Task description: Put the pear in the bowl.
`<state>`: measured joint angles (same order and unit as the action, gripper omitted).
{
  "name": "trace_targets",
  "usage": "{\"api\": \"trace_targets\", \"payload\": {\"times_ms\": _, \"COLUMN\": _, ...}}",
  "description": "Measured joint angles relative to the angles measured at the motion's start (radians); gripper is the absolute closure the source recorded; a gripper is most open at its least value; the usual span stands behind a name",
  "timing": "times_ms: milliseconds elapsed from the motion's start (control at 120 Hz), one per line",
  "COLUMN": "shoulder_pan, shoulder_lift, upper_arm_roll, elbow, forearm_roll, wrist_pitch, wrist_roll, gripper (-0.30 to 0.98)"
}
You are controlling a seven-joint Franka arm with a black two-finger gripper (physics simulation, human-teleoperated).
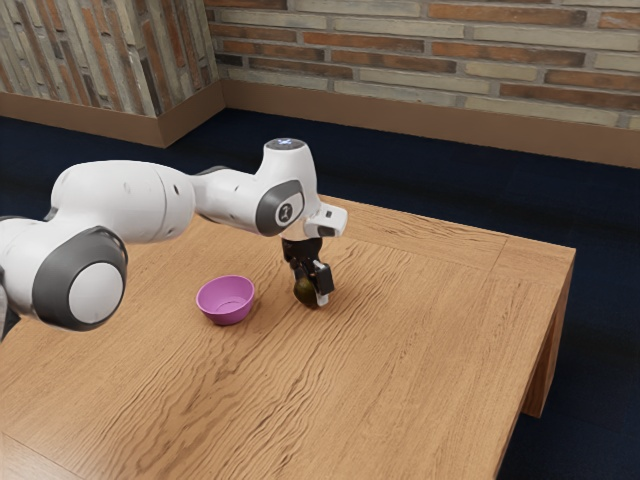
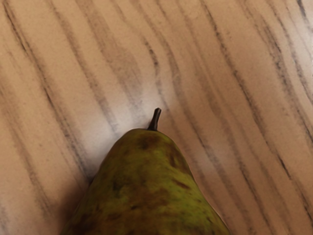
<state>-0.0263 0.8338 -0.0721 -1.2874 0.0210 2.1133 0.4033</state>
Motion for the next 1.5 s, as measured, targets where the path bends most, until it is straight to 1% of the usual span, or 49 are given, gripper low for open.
{"api": "trace_targets", "payload": {"times_ms": 158, "shoulder_pan": 0.002, "shoulder_lift": 0.000, "upper_arm_roll": 0.000, "elbow": 0.000, "forearm_roll": -0.005, "wrist_pitch": 0.000, "wrist_roll": -0.005, "gripper": 0.15}}
{"api": "trace_targets", "payload": {"times_ms": 308, "shoulder_pan": 0.003, "shoulder_lift": -0.008, "upper_arm_roll": 0.000, "elbow": 0.000, "forearm_roll": -0.007, "wrist_pitch": -0.007, "wrist_roll": -0.009, "gripper": 0.22}}
{"api": "trace_targets", "payload": {"times_ms": 500, "shoulder_pan": 0.002, "shoulder_lift": -0.012, "upper_arm_roll": 0.000, "elbow": 0.001, "forearm_roll": -0.007, "wrist_pitch": -0.016, "wrist_roll": -0.013, "gripper": 0.27}}
{"api": "trace_targets", "payload": {"times_ms": 725, "shoulder_pan": 0.005, "shoulder_lift": -0.004, "upper_arm_roll": 0.001, "elbow": 0.000, "forearm_roll": -0.007, "wrist_pitch": -0.012, "wrist_roll": -0.017, "gripper": 0.28}}
{"api": "trace_targets", "payload": {"times_ms": 967, "shoulder_pan": 0.010, "shoulder_lift": -0.029, "upper_arm_roll": 0.000, "elbow": 0.000, "forearm_roll": 0.000, "wrist_pitch": -0.021, "wrist_roll": -0.028, "gripper": 0.38}}
{"api": "trace_targets", "payload": {"times_ms": 1075, "shoulder_pan": 0.018, "shoulder_lift": -0.076, "upper_arm_roll": 0.001, "elbow": -0.008, "forearm_roll": 0.004, "wrist_pitch": -0.036, "wrist_roll": -0.036, "gripper": 0.43}}
{"api": "trace_targets", "payload": {"times_ms": 1133, "shoulder_pan": 0.030, "shoulder_lift": -0.124, "upper_arm_roll": 0.001, "elbow": -0.031, "forearm_roll": 0.007, "wrist_pitch": -0.046, "wrist_roll": -0.040, "gripper": 0.44}}
{"api": "trace_targets", "payload": {"times_ms": 1267, "shoulder_pan": 0.071, "shoulder_lift": -0.264, "upper_arm_roll": 0.002, "elbow": -0.172, "forearm_roll": 0.010, "wrist_pitch": -0.056, "wrist_roll": -0.051, "gripper": 0.46}}
{"api": "trace_targets", "payload": {"times_ms": 1367, "shoulder_pan": 0.104, "shoulder_lift": -0.347, "upper_arm_roll": 0.003, "elbow": -0.276, "forearm_roll": 0.013, "wrist_pitch": -0.057, "wrist_roll": -0.060, "gripper": 0.47}}
{"api": "trace_targets", "payload": {"times_ms": 1500, "shoulder_pan": 0.136, "shoulder_lift": -0.399, "upper_arm_roll": 0.004, "elbow": -0.358, "forearm_roll": 0.015, "wrist_pitch": -0.056, "wrist_roll": -0.072, "gripper": 0.47}}
